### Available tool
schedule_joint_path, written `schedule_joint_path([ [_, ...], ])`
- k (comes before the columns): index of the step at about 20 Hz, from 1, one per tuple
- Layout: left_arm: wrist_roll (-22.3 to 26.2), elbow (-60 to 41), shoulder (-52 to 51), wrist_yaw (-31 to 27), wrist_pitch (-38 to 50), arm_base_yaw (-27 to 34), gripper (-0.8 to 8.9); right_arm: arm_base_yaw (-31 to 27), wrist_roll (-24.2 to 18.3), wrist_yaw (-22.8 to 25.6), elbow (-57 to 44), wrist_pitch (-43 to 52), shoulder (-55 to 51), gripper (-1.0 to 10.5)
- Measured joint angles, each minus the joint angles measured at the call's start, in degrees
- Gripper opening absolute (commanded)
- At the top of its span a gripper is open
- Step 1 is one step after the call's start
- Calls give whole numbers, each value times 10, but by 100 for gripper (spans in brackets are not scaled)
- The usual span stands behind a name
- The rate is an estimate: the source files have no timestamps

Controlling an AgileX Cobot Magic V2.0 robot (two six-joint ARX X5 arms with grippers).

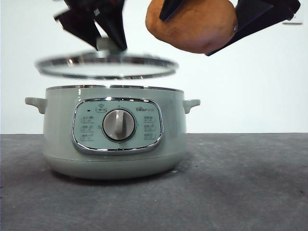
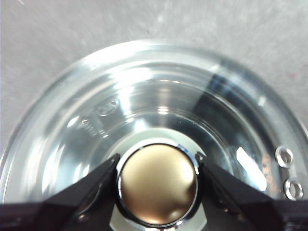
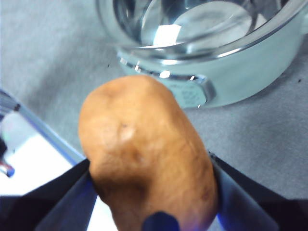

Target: Pick up the potato,open the lid,put the potato in the pot,close the lid

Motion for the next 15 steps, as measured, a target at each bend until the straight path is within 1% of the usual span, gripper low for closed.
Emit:
schedule_joint_path([
  [3, 1, 0, -31, -6, -7, 9, -9, -17, 9, 0, 42, 0, 34, -3],
  [7, 10, 0, -57, -19, -38, 48, -9, -36, 5, 0, 137, -3, 115, -3],
  [10, 15, 0, -79, -35, -47, 93, -9, -40, -15, 0, 220, -29, 199, -3],
  [15, 16, 0, -92, -37, -47, 176, -9, -42, -36, 0, 333, -41, 333, -3],
])
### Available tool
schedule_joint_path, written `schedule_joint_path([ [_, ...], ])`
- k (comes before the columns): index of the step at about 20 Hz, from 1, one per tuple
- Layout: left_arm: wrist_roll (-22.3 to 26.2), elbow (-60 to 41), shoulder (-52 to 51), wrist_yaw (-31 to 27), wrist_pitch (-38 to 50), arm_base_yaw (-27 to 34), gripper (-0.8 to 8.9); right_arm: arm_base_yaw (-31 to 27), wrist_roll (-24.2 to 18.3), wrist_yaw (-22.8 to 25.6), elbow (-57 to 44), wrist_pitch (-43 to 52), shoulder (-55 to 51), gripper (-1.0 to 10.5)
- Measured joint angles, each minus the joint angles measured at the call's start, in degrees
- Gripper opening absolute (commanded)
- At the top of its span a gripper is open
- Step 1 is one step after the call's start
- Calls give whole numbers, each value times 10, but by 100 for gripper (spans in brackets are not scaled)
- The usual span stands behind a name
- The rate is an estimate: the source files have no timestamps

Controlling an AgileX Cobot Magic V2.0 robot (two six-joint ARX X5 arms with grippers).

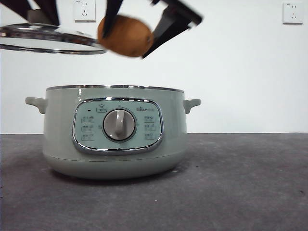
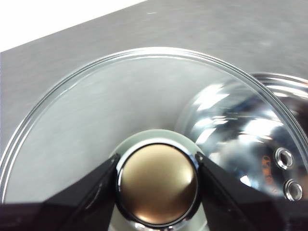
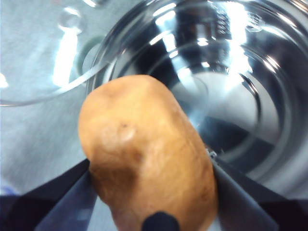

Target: Pick up the potato,open the lid,put the potato in the pot,close the lid

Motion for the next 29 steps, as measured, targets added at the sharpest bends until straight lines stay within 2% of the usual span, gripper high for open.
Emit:
schedule_joint_path([
  [9, 0, 0, 0, 1, 0, 91, -9, -40, -3, 0, 149, -1, 204, -2],
  [17, 0, 0, 0, 1, 0, 107, -9, -43, -3, 11, 155, 6, 258, 3],
  [18, 0, 0, 0, 2, 0, 107, -9, -43, -3, 12, 155, 5, 259, 44],
  [21, 0, 0, 0, 3, 0, 107, -9, -42, -13, 15, 155, 4, 259, 605],
  [22, 0, 0, 0, 6, 0, 107, -9, -41, -14, 15, 155, 3, 259, 664],
  [26, -1, 0, 0, 16, 0, 107, -9, -37, -15, 15, 155, 0, 259, 667],
  [29, -1, 0, 0, 16, -5, 107, -9, -36, -17, -10, 156, 0, 259, 666],
])
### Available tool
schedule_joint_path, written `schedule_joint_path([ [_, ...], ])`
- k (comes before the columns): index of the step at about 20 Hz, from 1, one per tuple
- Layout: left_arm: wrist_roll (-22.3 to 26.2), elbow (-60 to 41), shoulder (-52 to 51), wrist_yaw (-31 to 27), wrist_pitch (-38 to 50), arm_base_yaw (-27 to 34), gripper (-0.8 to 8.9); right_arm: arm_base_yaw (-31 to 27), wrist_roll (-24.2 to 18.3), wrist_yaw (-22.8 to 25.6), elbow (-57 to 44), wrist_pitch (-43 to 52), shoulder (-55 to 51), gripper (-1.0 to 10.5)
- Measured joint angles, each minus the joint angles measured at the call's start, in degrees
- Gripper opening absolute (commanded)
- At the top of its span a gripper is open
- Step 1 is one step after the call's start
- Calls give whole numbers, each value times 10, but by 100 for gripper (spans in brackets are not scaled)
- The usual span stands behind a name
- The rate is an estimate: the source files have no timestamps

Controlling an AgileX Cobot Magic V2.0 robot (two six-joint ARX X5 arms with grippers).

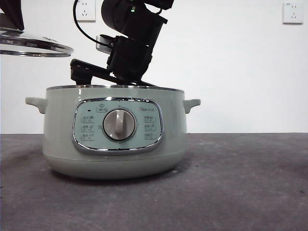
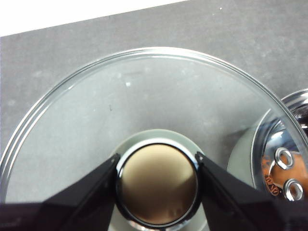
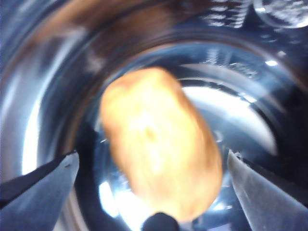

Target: Pick up the potato,open the lid,put the potato in the pot,close the lid

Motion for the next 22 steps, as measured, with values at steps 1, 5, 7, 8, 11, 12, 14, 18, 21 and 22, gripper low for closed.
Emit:
schedule_joint_path([
  [1, -2, 0, 0, 0, -9, 0, -9, 2, 0, 0, 2, -5, 0, 666],
  [5, -6, 0, 0, 3, -26, 0, -9, 11, -2, 9, 9, -47, -32, 659],
  [7, -10, 0, 0, 26, -26, 0, -9, 19, -16, 31, 9, -65, -68, 659],
  [8, -14, 0, 0, 30, -26, -2, -9, 23, -23, 35, 10, -71, -89, 659],
  [11, -22, 0, 0, 54, -26, -17, -9, 31, -52, 68, 11, -110, -165, 659],
  [12, -24, 0, 0, 55, -26, -27, -9, 31, -67, 86, 12, -136, -189, 659],
  [14, -26, 0, 0, 55, -26, -53, -9, 31, -93, 130, 14, -194, -223, 659],
  [18, -36, 0, 15, 56, -23, -104, -9, 29, -118, 153, 14, -262, -252, 660],
  [21, -37, 0, 50, 55, -2, -145, -9, 30, -122, 155, 14, -307, -283, 660],
  [22, -37, 0, 61, 55, 6, -156, -9, 30, -123, 157, 14, -318, -292, 660],
])
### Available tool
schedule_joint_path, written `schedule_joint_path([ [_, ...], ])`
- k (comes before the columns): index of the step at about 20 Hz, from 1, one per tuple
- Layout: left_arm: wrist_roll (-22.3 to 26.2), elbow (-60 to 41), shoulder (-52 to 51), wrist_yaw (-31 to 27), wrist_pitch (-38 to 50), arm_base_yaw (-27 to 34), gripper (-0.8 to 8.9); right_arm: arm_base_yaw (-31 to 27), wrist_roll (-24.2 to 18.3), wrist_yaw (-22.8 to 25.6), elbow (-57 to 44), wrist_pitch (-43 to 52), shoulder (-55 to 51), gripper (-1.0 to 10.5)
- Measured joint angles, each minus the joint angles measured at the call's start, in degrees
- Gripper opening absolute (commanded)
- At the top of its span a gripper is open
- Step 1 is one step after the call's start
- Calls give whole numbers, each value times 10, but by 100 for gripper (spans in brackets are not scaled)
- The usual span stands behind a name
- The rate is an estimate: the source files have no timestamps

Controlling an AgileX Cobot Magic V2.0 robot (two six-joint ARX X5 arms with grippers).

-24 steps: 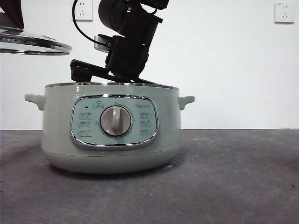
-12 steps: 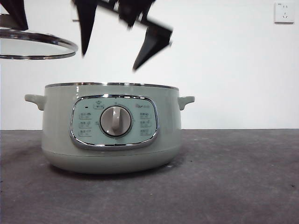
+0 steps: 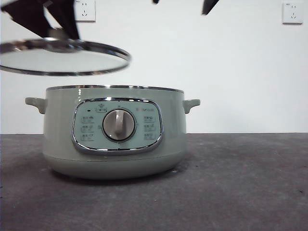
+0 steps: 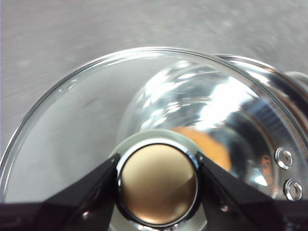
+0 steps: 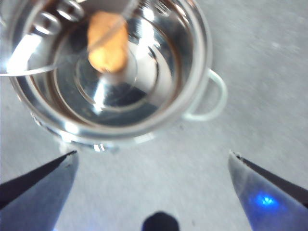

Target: Pick up the potato,open the lid,put the potato in the pot,close the lid

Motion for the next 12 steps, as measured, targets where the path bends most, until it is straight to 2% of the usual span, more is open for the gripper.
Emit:
schedule_joint_path([
  [3, 0, 0, 22, 0, 17, -32, -9, 0, -5, 17, 0, -51, -27, 660],
  [12, 0, 0, 58, 0, 29, -92, -9, 0, 11, 25, -1, -52, -165, 660],
])
